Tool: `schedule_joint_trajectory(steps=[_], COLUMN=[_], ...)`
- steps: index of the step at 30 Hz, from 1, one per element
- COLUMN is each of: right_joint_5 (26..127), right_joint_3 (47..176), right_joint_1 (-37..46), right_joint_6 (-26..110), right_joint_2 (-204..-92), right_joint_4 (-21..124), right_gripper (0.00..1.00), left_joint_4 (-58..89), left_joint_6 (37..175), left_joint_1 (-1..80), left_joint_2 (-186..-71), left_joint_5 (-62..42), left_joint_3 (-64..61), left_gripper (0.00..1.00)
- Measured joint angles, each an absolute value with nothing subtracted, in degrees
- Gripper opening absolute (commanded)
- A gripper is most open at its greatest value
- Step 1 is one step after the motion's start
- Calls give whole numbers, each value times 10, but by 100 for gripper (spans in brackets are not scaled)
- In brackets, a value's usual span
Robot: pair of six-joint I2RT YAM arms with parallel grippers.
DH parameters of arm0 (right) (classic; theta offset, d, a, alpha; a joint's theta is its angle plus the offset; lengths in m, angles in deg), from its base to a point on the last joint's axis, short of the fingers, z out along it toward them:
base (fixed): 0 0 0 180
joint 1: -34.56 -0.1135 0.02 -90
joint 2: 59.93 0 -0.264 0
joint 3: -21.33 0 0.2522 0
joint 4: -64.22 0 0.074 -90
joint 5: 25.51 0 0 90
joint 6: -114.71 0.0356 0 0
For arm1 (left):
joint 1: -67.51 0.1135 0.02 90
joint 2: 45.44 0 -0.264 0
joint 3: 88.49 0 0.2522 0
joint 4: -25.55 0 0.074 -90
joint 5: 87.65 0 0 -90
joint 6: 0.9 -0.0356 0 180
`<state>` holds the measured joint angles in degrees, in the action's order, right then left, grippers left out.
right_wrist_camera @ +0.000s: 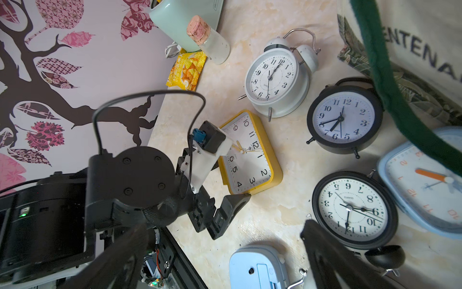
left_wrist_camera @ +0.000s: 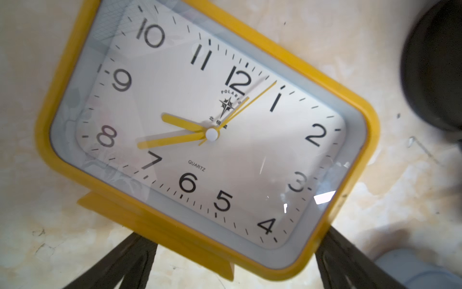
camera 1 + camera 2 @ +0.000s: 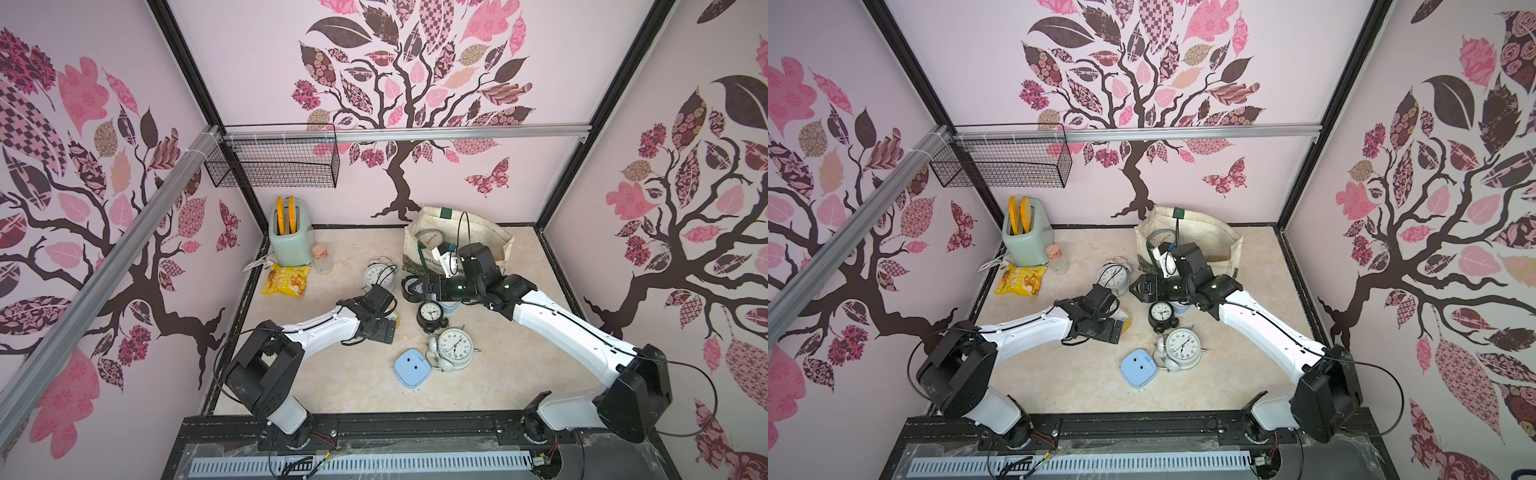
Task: Put the alarm clock into the canvas bag
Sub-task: Pick up the alarm from the center of the board.
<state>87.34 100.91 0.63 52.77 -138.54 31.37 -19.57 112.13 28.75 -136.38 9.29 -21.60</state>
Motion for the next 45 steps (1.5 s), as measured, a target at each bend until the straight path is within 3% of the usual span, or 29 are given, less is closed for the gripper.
schedule_joint_trajectory(steps=[14, 24, 37, 45], right_joint_5=[874, 872, 826, 819], right_joint_3=[1009, 988, 907, 893], right_joint_1=[6, 7, 9, 9], right_joint_6=[525, 518, 517, 517], right_joint_2=[-1385, -1378, -1247, -1239], right_joint_4=[313, 315, 258, 241], right_gripper=[100, 100, 100, 100], left_joint_4=[-142, -179, -180, -166], left_joint_6=[1184, 1184, 1172, 1176], left_joint_1=[225, 220, 235, 254], left_joint_2=[-1390, -1315, -1399, -1438], left_joint_5=[38, 135, 169, 163], left_joint_3=[-176, -183, -183, -182], left_gripper=[98, 98, 98, 98])
